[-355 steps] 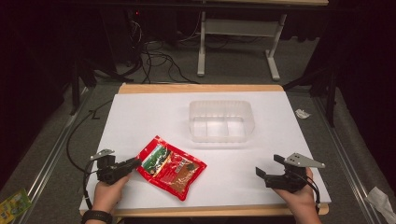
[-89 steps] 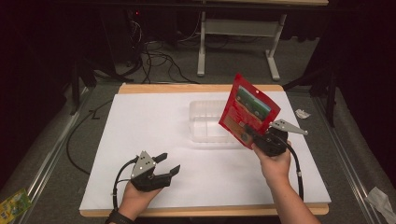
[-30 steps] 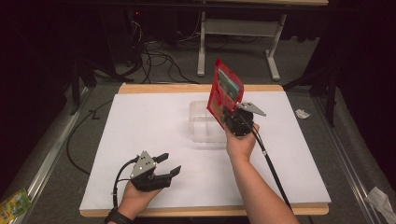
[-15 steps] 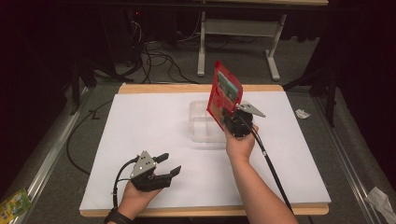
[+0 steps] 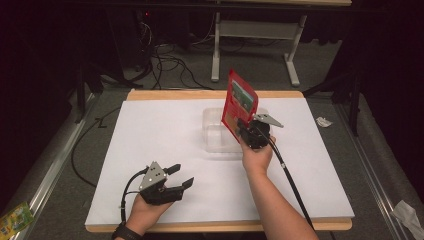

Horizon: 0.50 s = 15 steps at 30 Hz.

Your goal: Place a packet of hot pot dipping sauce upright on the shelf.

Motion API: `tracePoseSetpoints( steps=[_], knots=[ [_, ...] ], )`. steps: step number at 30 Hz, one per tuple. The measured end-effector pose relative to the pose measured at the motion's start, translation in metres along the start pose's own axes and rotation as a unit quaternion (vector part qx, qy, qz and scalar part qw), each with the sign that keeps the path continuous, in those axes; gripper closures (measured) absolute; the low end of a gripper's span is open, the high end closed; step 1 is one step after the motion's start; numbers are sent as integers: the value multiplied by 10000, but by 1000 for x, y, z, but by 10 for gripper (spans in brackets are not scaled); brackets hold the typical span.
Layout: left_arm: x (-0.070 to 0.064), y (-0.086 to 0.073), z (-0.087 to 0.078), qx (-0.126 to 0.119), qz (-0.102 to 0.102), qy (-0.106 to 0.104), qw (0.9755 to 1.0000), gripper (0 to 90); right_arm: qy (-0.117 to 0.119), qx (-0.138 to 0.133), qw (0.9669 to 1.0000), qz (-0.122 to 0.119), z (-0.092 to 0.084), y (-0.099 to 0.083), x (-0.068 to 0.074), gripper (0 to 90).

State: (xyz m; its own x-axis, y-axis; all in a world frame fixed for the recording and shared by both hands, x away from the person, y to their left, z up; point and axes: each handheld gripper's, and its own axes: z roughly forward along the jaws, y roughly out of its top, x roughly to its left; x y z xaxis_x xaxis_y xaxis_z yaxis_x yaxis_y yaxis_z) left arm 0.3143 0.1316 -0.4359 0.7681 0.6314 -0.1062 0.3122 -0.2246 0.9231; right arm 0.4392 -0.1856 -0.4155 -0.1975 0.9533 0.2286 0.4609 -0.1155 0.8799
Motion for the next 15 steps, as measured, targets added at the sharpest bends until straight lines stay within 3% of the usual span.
tracePoseSetpoints(
  steps=[15],
  knots=[
    [1,0,0,32,-7,-32,10000,342,-9,165,9999,-46,7,-12,-2,824]
  ],
)
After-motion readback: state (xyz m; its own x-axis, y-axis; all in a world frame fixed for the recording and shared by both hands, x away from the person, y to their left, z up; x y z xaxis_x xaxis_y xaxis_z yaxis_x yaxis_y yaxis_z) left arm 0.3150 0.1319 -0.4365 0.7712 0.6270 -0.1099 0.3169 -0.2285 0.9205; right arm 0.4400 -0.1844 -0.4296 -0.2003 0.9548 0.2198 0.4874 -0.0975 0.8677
